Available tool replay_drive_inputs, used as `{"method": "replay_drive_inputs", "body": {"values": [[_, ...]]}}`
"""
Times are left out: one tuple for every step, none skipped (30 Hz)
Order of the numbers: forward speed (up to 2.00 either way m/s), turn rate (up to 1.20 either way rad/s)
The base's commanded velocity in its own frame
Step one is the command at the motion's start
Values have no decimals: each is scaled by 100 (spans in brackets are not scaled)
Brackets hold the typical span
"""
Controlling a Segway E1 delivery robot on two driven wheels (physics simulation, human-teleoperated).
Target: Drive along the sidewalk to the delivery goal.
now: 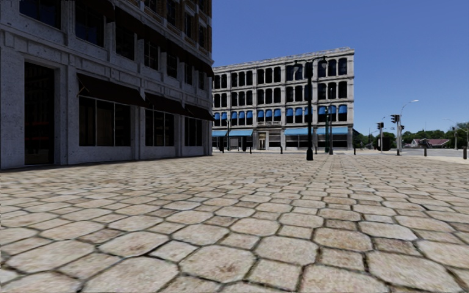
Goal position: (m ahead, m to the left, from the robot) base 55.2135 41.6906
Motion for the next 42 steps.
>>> {"method": "replay_drive_inputs", "body": {"values": [[200, 0], [200, 0], [200, 0], [200, 0], [200, 0], [200, 0], [200, 0], [200, 0], [200, 0], [200, 0], [200, 0], [200, 0], [200, 0], [200, 0], [200, 0], [200, 0], [200, 0], [200, 0], [200, 0], [200, 0], [200, 0], [200, 0], [200, 0], [200, 0], [200, 0], [200, 0], [200, 0], [200, 0], [200, 0], [200, 0], [200, 0], [200, 0], [200, 0], [200, 0], [200, -19], [200, -31], [200, -31], [200, -37], [200, -51], [200, -57], [200, -57], [200, -62]]}}
